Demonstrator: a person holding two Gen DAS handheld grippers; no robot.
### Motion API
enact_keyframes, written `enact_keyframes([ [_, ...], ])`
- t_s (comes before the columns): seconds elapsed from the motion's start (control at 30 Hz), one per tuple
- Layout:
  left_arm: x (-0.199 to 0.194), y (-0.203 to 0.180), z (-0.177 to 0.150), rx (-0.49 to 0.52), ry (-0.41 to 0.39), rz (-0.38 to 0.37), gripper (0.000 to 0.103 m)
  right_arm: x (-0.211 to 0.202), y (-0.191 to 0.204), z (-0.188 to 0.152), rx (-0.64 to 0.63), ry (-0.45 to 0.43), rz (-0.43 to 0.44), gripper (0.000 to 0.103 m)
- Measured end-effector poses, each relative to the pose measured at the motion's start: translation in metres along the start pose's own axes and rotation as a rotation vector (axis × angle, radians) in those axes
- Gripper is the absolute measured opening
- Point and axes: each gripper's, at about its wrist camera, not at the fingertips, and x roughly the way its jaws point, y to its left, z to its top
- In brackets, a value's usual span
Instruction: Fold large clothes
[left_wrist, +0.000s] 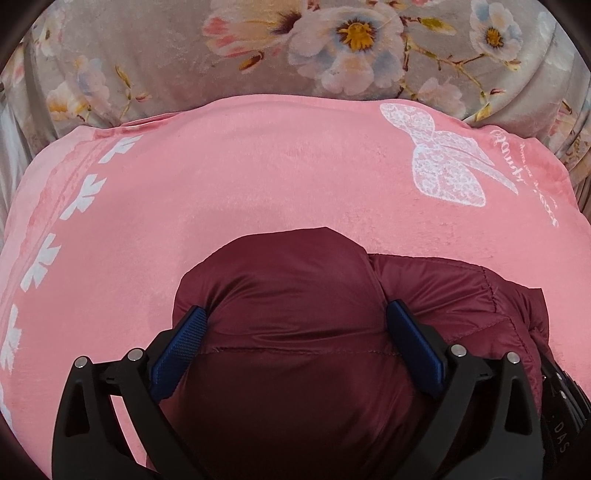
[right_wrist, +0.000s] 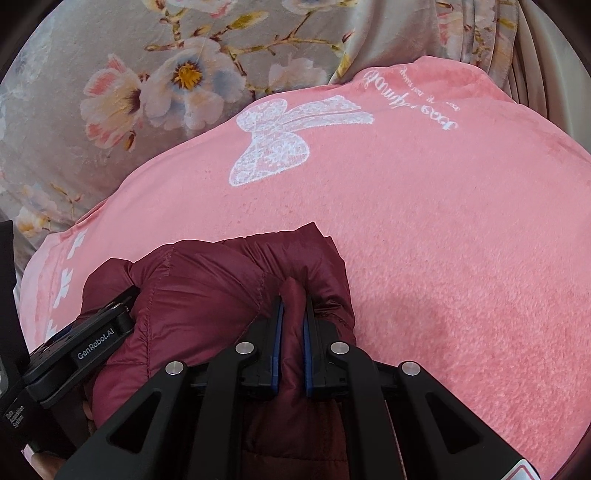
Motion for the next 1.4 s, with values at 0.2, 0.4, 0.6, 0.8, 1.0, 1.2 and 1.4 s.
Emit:
enact_keyframes([
  [0.2, 0.0, -0.001, -0.001, -0.002, -0.006, 0.002, 0.096, -0.001, 0.0, 0.0, 0.0, -0.001, 0.0, 0.005],
  [0.4, -0.001, -0.001, -0.001, -0.005, -0.01, 0.006, 0.096, 0.0, 0.0, 0.0, 0.001, -0.002, 0.001, 0.005],
  [0.6, -0.001, -0.003, -0.001, -0.005, -0.014, 0.013, 0.096, -0.001, 0.001, -0.001, 0.004, -0.005, 0.002, 0.005],
  [0.8, 0.0, -0.005, -0.001, 0.001, -0.016, 0.027, 0.096, -0.001, 0.0, 0.0, 0.01, -0.006, 0.008, 0.005],
  [1.0, 0.002, -0.006, -0.001, 0.002, -0.01, 0.034, 0.097, 0.001, -0.01, 0.001, 0.062, -0.003, 0.069, 0.006],
  [1.2, -0.004, 0.006, 0.0, -0.02, 0.042, -0.003, 0.098, -0.015, -0.027, 0.009, 0.135, 0.036, 0.145, 0.01],
  [1.4, -0.062, 0.017, -0.015, -0.001, 0.05, -0.037, 0.098, -0.085, -0.013, -0.002, -0.021, -0.059, 0.054, 0.02],
])
